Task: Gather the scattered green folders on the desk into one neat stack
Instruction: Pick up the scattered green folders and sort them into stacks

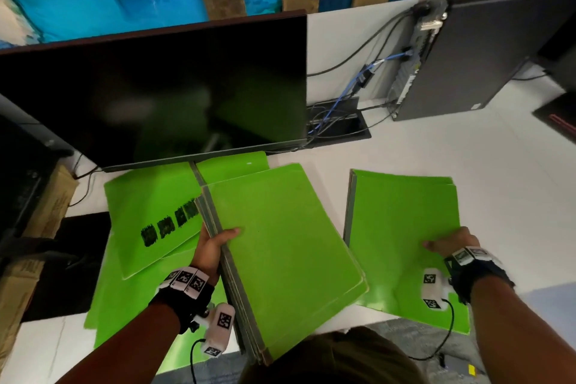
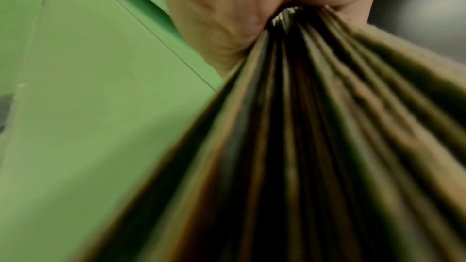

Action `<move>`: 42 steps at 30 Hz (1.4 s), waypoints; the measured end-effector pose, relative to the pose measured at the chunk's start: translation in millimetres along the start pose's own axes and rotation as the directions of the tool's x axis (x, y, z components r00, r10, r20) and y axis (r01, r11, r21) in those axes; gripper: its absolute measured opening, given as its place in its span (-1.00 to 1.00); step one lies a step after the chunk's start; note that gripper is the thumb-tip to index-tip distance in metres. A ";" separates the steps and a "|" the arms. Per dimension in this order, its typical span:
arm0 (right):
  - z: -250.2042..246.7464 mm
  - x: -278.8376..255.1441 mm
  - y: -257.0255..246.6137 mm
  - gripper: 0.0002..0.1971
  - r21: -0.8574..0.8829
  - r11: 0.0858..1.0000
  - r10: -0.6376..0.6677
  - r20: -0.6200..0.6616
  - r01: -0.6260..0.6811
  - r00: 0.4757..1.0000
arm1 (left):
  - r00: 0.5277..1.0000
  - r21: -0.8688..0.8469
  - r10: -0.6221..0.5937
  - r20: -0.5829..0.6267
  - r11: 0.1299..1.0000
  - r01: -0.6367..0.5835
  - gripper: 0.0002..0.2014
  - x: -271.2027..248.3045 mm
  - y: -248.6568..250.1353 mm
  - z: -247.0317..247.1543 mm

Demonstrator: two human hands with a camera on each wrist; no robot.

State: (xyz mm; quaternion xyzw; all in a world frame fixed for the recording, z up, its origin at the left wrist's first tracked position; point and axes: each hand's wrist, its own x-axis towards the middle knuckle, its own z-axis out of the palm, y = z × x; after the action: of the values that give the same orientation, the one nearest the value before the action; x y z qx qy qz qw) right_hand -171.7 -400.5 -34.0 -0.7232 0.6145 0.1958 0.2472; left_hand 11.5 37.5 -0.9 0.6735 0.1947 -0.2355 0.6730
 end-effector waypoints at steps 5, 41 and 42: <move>2.2 -5.3 94.0 0.02 0.014 0.987 0.163 -0.032 -0.163 0.986 | 0.999 0.033 0.010 0.041 0.999 -0.012 -0.31 0.3 3.5 3.8; 27.6 -56.2 11.7 -0.55 0.735 0.491 -0.568 -0.137 0.468 0.811 | 0.932 0.185 0.178 0.316 0.952 -0.245 -0.65 -55.4 -1.4 113.0; 35.8 -57.5 7.9 -0.53 0.749 0.501 -0.574 -0.086 0.433 0.814 | 0.930 0.189 0.172 0.325 0.952 -0.242 -0.66 -57.5 -3.2 111.8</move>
State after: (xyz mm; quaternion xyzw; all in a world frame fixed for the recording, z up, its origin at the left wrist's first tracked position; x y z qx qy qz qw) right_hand -188.4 -334.5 -29.9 -0.6855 0.3762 -0.0894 0.6169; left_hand -43.3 -71.0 31.7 0.7180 -0.0119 -0.2842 0.6352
